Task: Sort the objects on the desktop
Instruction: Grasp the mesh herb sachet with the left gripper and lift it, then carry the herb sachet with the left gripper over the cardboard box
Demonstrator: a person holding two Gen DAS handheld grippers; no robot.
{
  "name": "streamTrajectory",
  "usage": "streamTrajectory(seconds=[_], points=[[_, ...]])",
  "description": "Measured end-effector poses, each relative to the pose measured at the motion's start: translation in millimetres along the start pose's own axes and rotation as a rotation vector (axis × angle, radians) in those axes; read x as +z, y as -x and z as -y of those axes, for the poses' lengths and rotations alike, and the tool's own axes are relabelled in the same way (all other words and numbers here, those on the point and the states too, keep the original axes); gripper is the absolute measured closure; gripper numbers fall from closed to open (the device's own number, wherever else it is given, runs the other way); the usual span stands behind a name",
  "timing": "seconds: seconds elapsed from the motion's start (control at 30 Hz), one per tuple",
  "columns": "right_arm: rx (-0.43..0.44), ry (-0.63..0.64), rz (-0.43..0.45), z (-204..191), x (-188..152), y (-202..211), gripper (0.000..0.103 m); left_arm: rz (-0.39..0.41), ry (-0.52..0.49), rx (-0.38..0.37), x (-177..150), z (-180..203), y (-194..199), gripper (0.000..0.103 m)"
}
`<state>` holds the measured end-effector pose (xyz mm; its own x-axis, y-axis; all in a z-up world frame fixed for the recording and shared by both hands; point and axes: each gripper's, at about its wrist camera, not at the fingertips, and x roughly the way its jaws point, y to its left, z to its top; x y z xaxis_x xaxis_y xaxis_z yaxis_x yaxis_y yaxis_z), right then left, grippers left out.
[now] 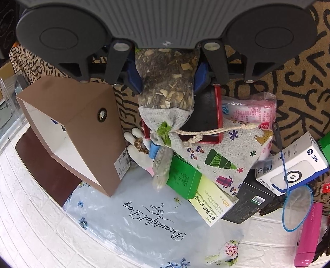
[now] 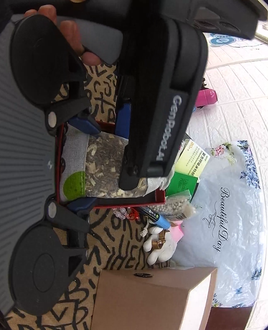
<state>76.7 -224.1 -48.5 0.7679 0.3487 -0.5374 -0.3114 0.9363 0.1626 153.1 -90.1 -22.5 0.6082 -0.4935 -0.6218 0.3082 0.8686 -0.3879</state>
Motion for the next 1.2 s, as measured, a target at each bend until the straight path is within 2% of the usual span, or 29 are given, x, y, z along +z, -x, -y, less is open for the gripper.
streamTrajectory(seconds=[0.23,0.5,0.67,0.93,1.2], points=[[-0.013,-0.025,0.02,-0.4,-0.6,8.8,0.057,0.027,0.003,0.012,-3.8,6.2,13.3,0.055],[0.021,0.002,0.082,-10.1,4.4,34.1,0.058,0.117,0.013,0.017,-8.6,17.9,49.7,0.055],[0.031,0.02,0.121,-10.9,8.2,56.0,0.058,0.141,-0.009,-0.003,-9.0,36.5,63.7,0.055],[-0.006,-0.002,0.197,15.3,8.9,95.4,0.058,0.167,-0.082,-0.087,-13.6,82.4,70.1,0.055],[-0.071,-0.045,0.251,53.3,4.4,136.6,0.059,0.149,-0.158,-0.181,-19.1,131.3,59.3,0.055]])
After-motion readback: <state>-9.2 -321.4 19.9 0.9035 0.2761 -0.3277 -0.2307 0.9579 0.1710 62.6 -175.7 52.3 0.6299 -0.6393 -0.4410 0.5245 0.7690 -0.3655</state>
